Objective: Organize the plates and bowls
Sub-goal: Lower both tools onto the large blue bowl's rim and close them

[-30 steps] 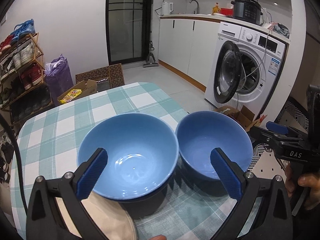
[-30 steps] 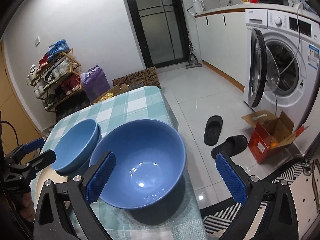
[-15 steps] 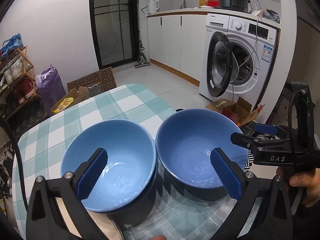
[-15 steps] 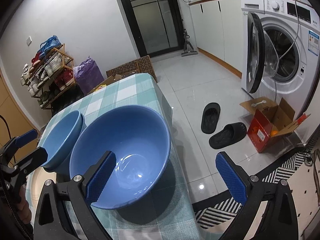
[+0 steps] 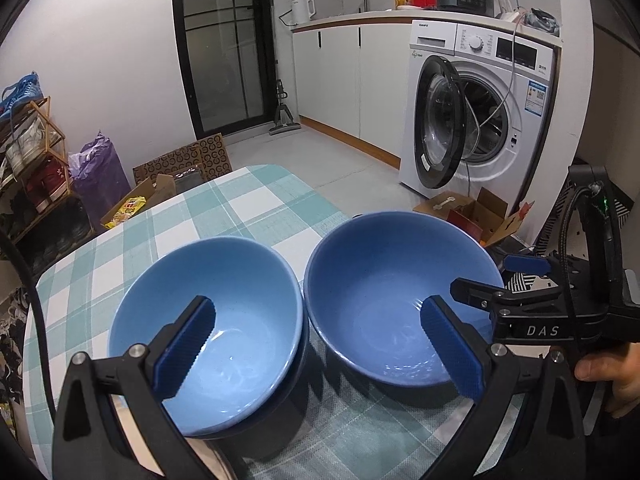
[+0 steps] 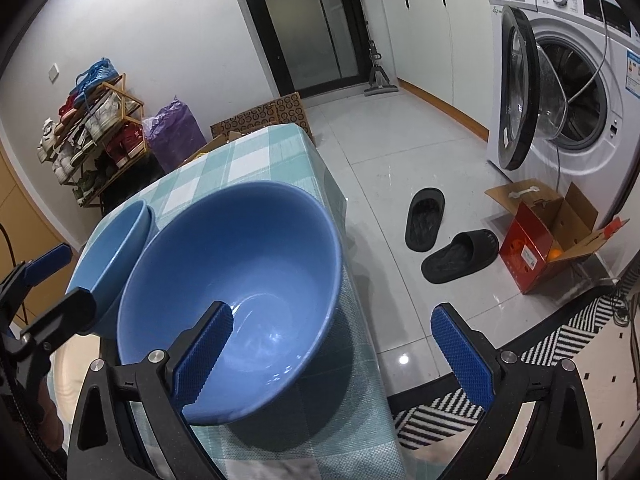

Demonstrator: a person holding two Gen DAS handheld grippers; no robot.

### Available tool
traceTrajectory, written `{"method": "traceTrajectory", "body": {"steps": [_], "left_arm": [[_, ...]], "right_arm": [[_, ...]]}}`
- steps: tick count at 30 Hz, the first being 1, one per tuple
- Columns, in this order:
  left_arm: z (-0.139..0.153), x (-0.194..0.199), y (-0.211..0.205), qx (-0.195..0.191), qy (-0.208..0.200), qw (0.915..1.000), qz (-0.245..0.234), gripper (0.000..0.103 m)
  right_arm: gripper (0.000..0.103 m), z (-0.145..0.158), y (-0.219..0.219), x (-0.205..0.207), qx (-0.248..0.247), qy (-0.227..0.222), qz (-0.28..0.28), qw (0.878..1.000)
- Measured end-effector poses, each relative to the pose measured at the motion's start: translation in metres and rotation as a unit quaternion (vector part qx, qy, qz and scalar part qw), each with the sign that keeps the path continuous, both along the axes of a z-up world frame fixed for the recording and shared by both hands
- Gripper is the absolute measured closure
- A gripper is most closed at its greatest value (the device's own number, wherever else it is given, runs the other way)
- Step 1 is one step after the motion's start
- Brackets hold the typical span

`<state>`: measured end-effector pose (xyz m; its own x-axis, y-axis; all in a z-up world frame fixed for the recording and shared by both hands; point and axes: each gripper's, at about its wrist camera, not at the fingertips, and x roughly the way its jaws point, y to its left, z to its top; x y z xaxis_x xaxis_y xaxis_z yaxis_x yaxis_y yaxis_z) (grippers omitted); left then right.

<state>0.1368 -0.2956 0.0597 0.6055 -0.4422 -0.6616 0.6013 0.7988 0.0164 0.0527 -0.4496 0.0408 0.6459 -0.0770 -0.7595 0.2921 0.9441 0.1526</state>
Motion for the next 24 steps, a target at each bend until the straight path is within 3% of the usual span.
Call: {"method": "traceTrajectory", "body": {"steps": [9,22,24], "left_arm": [[-0.005,-0.001,-0.002,0.002,0.003,1.0000,-0.005,0.000],[-0.008,-0.013,-0.007,0.004,-0.012,0.9995,-0.030,0.006],[-0.010,-0.016,-0.008,0.004,-0.010,0.9993,-0.035,0.013]], "right_arm": [[0.006,-0.008,-0.012,-0.002,-0.002,0.011,-0.012,1.000],[0.042,-0.013,-0.032,-0.007,0.022,0.019,-0.026,0.999],[0.046,-0.013,-0.032,-0.007,0.024,0.019,-0.023,0.999]]}}
